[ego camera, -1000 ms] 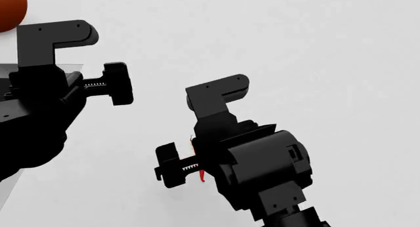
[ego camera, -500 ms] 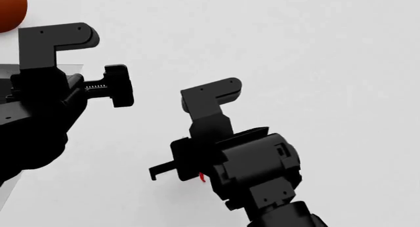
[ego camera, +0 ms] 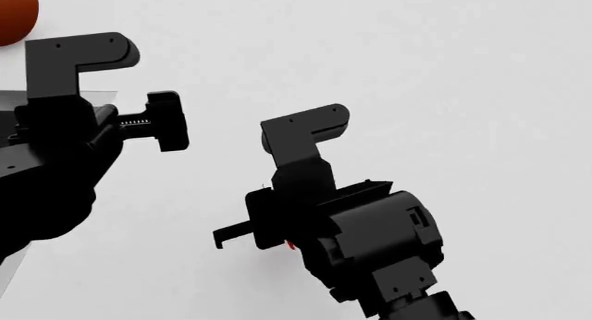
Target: There is a mixed pile of frozen fruits and vegetables on the counter. Locate all the frozen vegetables and place the items in a bowl on the counter. Take all the frozen fruits and defrost them in a running sink.
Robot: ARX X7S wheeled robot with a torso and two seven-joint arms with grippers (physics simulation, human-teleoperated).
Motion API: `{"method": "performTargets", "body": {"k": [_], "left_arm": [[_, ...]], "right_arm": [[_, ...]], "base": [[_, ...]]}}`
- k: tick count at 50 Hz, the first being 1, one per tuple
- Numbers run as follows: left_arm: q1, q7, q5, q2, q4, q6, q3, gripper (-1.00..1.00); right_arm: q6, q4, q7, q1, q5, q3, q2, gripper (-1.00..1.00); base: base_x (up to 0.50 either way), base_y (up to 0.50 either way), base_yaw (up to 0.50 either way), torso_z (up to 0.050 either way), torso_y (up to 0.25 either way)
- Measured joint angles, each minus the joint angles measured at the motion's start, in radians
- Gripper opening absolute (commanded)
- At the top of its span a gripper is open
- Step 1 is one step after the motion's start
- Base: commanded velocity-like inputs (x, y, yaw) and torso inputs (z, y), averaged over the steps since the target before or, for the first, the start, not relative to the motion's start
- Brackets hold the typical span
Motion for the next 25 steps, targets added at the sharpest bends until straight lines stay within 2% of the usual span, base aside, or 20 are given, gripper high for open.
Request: {"method": "performTargets", "body": {"k": [14,25], "left_arm": [[0.003,-0.014,-0.002,-0.021,0.045,0.000,-0.006,1.00],[0.007,-0.070,-0.011,-0.141,0.311,-0.005,-0.022,1.00]], "right_arm": [[0.139,-0.276,0.135,-0.020,0.116,0.122,0.105,-1.00],[0.193,-0.393,0.191,-0.033,0.161,0.184,0.177,-1.00]], "base": [[0.00,0.00,0.00,0.000,0.000],[0.00,0.00,0.00,0.000,0.000]]}}
